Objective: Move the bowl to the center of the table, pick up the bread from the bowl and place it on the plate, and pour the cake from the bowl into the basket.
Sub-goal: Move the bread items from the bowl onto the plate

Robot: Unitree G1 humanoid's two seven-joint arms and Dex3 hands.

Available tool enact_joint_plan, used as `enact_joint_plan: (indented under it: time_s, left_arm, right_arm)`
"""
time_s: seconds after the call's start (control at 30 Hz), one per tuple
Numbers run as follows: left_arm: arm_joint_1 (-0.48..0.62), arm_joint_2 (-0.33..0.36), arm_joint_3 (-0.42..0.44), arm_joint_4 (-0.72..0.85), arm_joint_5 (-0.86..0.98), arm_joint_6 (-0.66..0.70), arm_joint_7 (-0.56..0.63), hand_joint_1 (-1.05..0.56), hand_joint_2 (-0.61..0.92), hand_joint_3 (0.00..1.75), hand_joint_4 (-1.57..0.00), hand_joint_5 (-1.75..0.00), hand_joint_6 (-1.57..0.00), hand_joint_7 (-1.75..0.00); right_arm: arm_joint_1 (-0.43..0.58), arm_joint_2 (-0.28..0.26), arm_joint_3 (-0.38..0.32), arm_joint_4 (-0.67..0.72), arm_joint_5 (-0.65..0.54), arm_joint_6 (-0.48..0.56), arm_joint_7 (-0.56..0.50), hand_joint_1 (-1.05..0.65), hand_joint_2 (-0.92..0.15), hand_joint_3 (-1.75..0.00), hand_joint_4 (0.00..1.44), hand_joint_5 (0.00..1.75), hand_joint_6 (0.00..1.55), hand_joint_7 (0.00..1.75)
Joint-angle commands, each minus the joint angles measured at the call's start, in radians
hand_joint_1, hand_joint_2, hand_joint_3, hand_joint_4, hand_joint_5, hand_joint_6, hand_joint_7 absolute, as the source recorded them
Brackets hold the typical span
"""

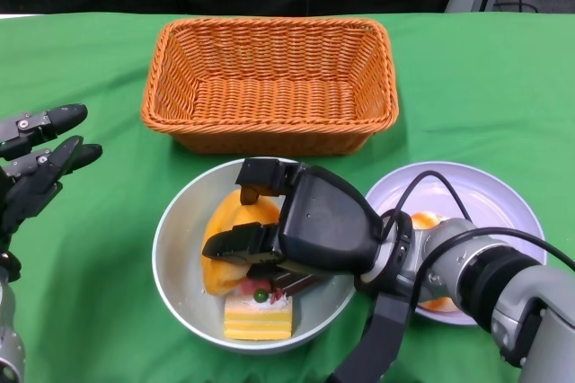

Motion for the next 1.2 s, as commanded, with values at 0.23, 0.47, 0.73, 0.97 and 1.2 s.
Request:
enact_joint_plan:
  time_s: [0.23, 0.47, 0.73, 0.97, 1.2]
  left_arm:
    - [-0.008, 0.018, -0.001, 0.004, 0.014, -0.001, 0.016, -0.46, 0.92, 0.24, -1.17, -0.03, -1.12, -0.01]
    - [-0.007, 0.019, 0.000, 0.007, 0.014, -0.003, 0.017, -0.45, 0.92, 0.25, -1.18, -0.03, -1.12, 0.00]
    - [-0.009, 0.022, 0.006, 0.014, 0.004, 0.005, 0.001, -0.44, 0.92, 0.25, -1.18, -0.03, -1.11, 0.00]
    - [-0.013, 0.026, 0.004, 0.020, 0.008, 0.005, 0.003, -0.44, 0.92, 0.25, -1.18, -0.03, -1.11, 0.00]
    - [-0.013, 0.028, 0.005, 0.022, 0.006, 0.008, -0.002, -0.45, 0.92, 0.24, -1.17, -0.02, -1.11, 0.00]
  right_arm:
    - [-0.029, -0.045, -0.015, -0.004, 0.009, -0.035, -0.042, -0.37, -0.78, 0.00, 0.82, 1.40, 1.16, 0.27]
    - [-0.030, -0.066, -0.045, -0.018, 0.027, -0.046, -0.111, -0.32, -0.81, 0.00, 0.69, 1.59, 0.92, 0.73]
    - [-0.035, -0.105, -0.131, -0.064, 0.094, -0.115, -0.159, -0.26, -0.85, 0.00, 0.72, 1.53, 0.82, 0.95]
    - [0.009, -0.156, -0.190, -0.144, 0.142, -0.196, -0.098, -0.20, -0.85, 0.00, 0.78, 1.37, 0.94, 0.72]
    - [0.093, -0.221, -0.254, -0.262, 0.182, -0.228, -0.028, -0.17, -0.85, 0.00, 0.81, 1.35, 1.01, 0.64]
